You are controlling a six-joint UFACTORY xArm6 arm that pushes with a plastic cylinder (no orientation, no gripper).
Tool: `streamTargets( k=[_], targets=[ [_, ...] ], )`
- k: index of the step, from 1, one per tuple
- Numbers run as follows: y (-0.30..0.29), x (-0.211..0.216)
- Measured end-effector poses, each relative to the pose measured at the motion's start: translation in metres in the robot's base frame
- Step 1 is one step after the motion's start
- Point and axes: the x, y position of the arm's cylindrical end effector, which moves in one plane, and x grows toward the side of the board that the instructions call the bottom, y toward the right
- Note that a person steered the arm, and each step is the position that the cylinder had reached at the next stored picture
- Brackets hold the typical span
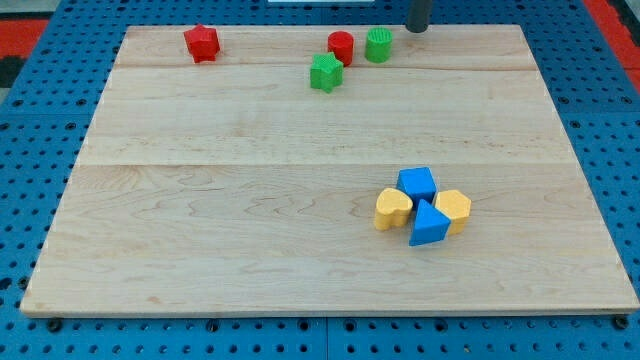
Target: Move the green blocks and red star towards the group of blocks
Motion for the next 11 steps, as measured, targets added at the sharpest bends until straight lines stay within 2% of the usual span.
streamTargets(
  k=[1, 2, 3, 4, 5, 6, 7, 8, 9, 10, 11],
  targets=[
    [-0.058, 0.028],
    [-0.062, -0.007],
    [-0.127, 0.016],
    [-0.15, 0.038],
    [-0.094, 0.076],
    [-0.115, 0.065],
    [-0.097, 0.006],
    [-0.02, 0.045],
    [-0.055, 0.089],
    [-0.008, 0.054],
    [-0.066, -0.006]
  ],
)
